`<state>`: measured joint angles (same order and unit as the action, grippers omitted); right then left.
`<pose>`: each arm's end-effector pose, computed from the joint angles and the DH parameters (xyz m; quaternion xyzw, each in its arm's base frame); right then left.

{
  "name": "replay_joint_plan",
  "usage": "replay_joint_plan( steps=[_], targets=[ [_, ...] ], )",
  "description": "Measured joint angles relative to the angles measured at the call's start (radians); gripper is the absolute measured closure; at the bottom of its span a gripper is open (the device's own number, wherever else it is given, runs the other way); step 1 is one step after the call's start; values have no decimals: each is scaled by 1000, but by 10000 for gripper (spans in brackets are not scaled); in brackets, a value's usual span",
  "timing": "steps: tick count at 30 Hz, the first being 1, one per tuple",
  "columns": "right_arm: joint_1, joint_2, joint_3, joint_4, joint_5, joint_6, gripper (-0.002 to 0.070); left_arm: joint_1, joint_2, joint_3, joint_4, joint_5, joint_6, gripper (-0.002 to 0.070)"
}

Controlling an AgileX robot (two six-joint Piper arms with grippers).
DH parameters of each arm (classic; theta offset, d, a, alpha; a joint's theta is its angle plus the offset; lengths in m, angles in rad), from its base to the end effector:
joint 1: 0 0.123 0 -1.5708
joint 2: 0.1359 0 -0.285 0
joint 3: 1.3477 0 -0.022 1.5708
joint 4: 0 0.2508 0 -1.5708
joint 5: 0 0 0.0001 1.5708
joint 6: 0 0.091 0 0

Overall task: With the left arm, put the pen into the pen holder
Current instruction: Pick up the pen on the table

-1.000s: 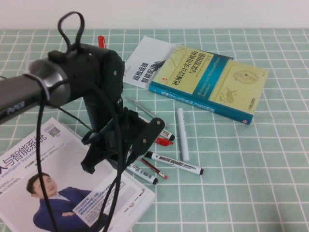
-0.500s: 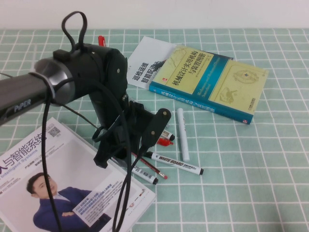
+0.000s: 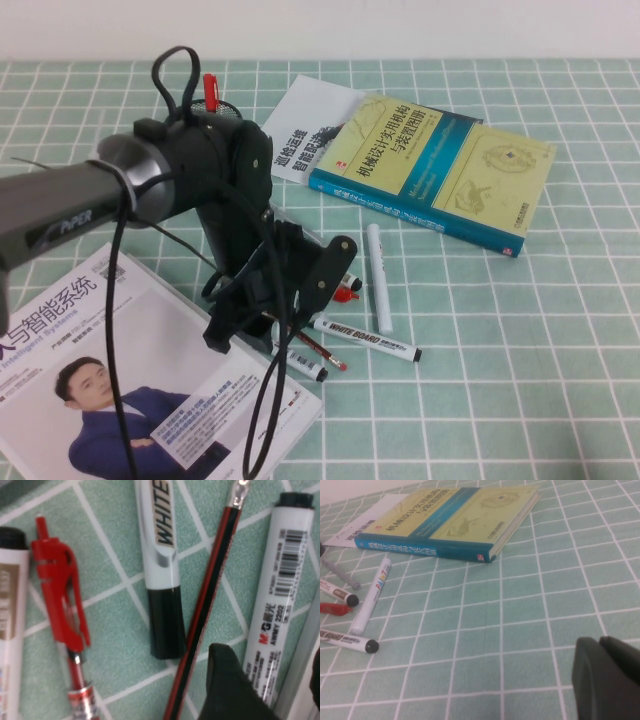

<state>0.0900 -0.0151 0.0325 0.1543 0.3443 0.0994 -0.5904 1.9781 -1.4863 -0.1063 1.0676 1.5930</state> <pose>0.0526 0.0095 0.1724 0.0459 0.7946 0.1212 0.5931 0.3239 -0.2272 0.1983 0.8743 0.4804 -0.0182 0.0661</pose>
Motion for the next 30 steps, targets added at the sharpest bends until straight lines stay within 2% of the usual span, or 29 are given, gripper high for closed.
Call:
replay_joint_plan(
  steps=[7,16,30],
  targets=[
    [0,0,0,0,0,0,696,0,25,0,2,0,7,361],
    [0,0,0,0,0,0,696,0,25,0,2,-22,29,415],
    [0,0,0,0,0,0,696,0,56,0,2,-28,30,419]
  ],
)
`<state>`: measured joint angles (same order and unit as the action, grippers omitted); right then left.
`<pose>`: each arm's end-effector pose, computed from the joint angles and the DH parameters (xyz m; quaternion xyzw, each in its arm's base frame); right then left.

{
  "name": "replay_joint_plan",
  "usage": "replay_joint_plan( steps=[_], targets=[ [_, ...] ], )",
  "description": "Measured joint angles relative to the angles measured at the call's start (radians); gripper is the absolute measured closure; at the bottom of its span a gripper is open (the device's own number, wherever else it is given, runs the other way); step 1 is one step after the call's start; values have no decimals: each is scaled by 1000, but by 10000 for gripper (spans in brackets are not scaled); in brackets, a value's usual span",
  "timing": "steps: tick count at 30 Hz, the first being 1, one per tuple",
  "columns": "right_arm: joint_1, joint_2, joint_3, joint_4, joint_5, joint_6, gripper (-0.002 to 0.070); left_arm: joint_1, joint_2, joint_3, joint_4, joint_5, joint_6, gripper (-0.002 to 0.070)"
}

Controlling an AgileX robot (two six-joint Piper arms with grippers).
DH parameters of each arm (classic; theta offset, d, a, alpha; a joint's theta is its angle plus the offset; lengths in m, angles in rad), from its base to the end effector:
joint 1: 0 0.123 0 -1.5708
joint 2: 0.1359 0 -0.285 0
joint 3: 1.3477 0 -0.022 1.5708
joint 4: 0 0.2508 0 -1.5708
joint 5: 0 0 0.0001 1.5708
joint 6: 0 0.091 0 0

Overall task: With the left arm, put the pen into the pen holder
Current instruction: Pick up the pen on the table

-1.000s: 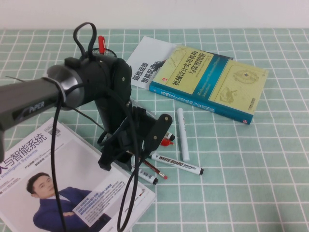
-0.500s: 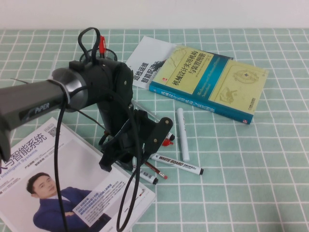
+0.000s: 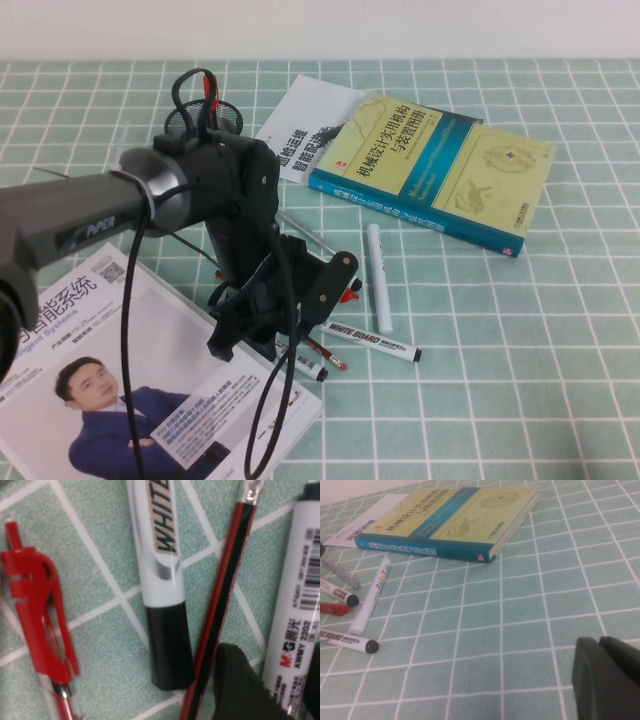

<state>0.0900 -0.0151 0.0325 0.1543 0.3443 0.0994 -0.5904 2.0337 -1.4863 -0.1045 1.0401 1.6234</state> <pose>0.0526 0.0095 0.1724 0.0459 0.7946 0.1212 0.5931 0.3291 -0.2304 0.1763 0.8814 0.4688 -0.0226 0.0533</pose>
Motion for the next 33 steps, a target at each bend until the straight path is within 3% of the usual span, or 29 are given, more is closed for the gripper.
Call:
replay_joint_plan(
  steps=[13,20,33],
  targets=[
    [0,0,0,0,0,0,696,0,4,-1,0,0,0,428],
    [0,0,0,0,0,0,696,0,13,-10,8,5,2,567],
    [0,0,0,0,0,0,696,-2,-4,-10,41,37,4,567]
  ],
)
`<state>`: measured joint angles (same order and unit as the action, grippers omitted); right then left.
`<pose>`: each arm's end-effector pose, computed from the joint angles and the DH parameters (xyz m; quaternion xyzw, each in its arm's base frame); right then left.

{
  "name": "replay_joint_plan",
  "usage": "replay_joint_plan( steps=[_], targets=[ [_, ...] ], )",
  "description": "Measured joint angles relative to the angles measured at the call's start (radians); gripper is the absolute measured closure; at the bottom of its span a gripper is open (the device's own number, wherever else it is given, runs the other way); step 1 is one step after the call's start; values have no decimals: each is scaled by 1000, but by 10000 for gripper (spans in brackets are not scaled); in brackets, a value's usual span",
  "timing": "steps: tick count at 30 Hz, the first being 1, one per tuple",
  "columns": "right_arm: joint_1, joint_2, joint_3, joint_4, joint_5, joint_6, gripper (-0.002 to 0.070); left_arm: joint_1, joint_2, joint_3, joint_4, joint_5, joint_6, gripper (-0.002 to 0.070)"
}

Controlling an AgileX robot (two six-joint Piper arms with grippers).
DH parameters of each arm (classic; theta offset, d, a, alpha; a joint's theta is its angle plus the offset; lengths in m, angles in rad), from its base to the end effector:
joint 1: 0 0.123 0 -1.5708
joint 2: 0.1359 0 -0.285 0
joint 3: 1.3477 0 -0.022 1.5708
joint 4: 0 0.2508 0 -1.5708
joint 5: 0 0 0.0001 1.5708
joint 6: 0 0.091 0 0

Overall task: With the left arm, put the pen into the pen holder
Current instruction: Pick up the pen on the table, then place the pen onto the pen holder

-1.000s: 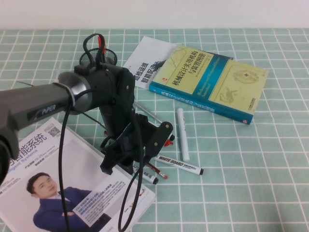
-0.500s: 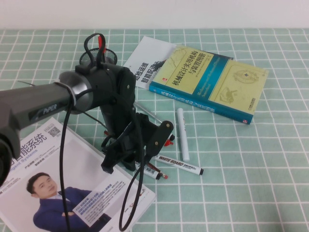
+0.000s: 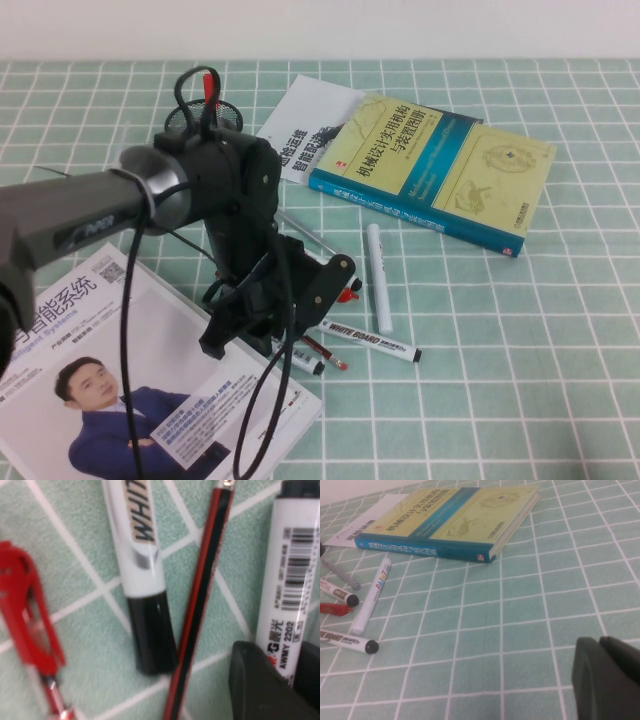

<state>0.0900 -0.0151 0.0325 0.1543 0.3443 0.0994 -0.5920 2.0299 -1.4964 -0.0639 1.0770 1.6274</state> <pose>0.0526 0.0095 0.1724 0.0459 0.7946 0.1212 0.5931 0.3289 -0.2273 0.1799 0.8884 0.4575 -0.0130 0.0347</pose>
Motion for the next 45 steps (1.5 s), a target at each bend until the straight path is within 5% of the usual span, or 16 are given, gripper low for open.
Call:
replay_joint_plan(
  steps=[8,13,24,29,45],
  targets=[
    [0,0,0,0,0,0,696,3,-154,10,-23,-36,-166,567],
    [0,0,0,0,0,0,696,10,-309,84,-152,-261,-299,567],
    [0,0,0,0,0,0,696,142,-484,367,-941,-809,-303,567],
    [0,0,0,0,0,0,696,170,-484,377,-1178,-947,-223,567],
    [0,0,0,0,0,0,696,170,-482,377,-1234,-785,-142,567]
  ],
)
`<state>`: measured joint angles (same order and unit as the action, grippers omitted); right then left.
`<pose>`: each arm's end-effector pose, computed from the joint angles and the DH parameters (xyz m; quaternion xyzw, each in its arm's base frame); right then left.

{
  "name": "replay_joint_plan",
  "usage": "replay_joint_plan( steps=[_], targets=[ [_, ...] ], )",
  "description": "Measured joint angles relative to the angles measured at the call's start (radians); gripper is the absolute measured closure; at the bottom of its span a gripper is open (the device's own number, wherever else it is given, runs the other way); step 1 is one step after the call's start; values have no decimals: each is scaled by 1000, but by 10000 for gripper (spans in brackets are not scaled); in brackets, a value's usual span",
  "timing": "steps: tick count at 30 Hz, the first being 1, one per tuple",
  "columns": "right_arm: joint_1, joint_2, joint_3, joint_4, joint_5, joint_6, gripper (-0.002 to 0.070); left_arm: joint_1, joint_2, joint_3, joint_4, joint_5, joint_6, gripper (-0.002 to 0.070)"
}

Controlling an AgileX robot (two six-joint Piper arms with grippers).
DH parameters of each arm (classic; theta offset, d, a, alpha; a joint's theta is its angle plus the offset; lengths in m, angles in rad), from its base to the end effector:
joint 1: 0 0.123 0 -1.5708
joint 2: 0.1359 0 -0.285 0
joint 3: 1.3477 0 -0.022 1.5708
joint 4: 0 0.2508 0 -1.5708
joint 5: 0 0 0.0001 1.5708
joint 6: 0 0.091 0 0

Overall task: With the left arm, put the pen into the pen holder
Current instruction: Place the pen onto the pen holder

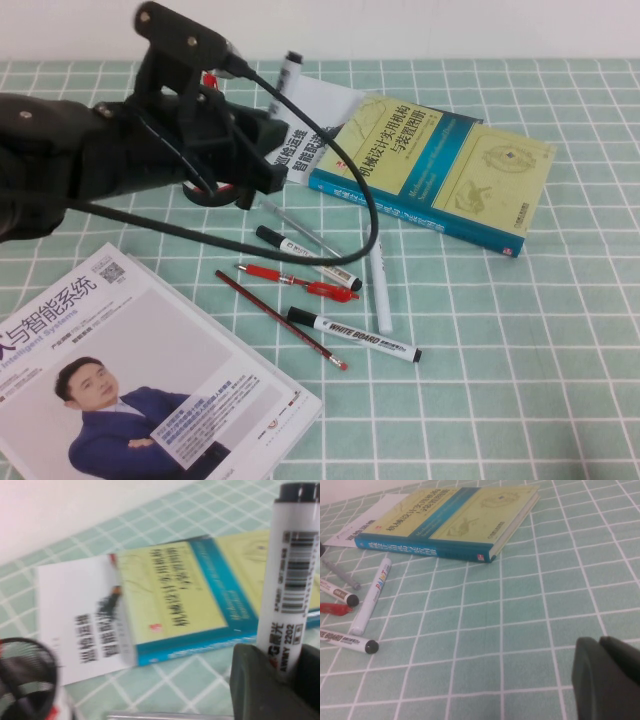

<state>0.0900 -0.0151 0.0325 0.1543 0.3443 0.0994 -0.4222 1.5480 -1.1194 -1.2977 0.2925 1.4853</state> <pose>0.0526 0.0095 0.1724 0.0459 0.7946 0.1212 0.5931 0.3139 -0.1688 0.3071 0.3266 0.7683 -0.1769 0.5213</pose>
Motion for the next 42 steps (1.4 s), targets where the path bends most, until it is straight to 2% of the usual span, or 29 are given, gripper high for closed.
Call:
replay_joint_plan(
  steps=[9,15,17,20,25,27,30,34,42],
  targets=[
    [0,0,0,0,0,0,696,-2,19,1,14,96,-9,567],
    [0,0,0,0,0,0,696,-66,19,1,181,-28,-213,567],
    [0,0,0,0,0,0,696,-83,19,1,294,-72,-331,567],
    [0,0,0,0,0,0,696,-100,19,1,564,-119,-603,567],
    [0,0,0,0,0,0,696,-98,19,12,1163,-209,-1257,567],
    [0,0,0,0,0,0,696,-88,19,27,1360,-273,-1474,567],
    [0,0,0,0,0,0,696,-58,19,56,1513,-418,-1663,567],
    [0,0,0,0,0,0,696,-18,33,87,1565,-611,-1699,567],
    [0,0,0,0,0,0,696,57,133,89,1545,-909,-1653,567]
  ],
)
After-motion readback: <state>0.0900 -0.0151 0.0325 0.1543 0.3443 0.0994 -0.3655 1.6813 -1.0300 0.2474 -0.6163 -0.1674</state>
